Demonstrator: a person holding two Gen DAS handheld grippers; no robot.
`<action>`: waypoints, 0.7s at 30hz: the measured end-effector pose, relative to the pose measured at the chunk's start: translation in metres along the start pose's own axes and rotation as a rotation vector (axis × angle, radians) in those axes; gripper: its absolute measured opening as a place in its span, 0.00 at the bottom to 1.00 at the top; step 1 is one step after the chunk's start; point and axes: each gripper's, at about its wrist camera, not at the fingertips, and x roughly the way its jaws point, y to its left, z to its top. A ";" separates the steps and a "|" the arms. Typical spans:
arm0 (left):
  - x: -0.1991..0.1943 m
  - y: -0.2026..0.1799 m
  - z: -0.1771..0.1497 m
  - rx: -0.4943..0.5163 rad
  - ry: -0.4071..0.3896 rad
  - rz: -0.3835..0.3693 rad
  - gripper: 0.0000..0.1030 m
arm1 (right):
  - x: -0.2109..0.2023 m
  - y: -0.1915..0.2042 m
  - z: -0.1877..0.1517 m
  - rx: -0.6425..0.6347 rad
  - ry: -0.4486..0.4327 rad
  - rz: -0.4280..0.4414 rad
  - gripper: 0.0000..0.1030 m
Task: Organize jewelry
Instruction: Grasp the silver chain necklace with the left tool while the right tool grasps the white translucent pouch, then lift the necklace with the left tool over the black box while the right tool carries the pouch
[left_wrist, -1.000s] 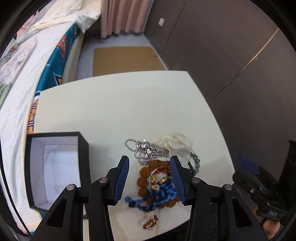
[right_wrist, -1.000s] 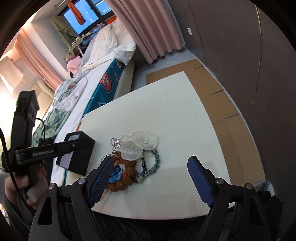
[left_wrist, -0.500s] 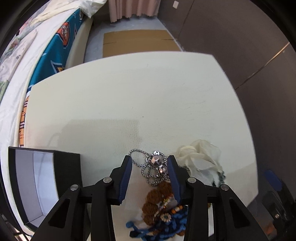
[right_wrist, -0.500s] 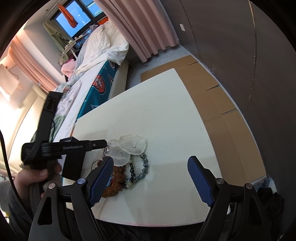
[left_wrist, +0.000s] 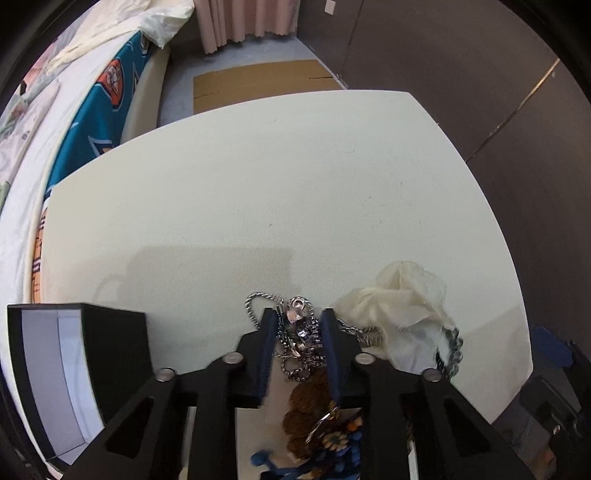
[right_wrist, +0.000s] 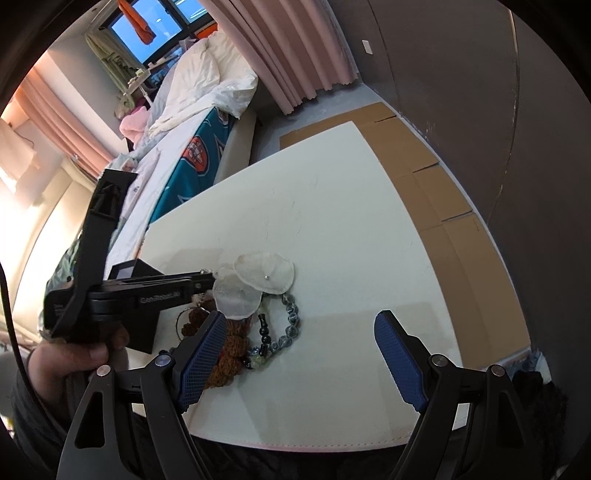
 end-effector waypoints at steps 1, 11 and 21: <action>0.000 0.003 -0.001 -0.002 0.006 -0.017 0.16 | 0.001 0.000 -0.001 0.001 0.003 0.000 0.80; -0.040 0.016 0.001 -0.018 -0.081 -0.055 0.13 | 0.014 0.021 0.009 -0.085 0.033 -0.004 0.71; -0.103 0.032 -0.001 -0.026 -0.208 -0.065 0.13 | 0.052 0.052 0.020 -0.219 0.108 -0.028 0.39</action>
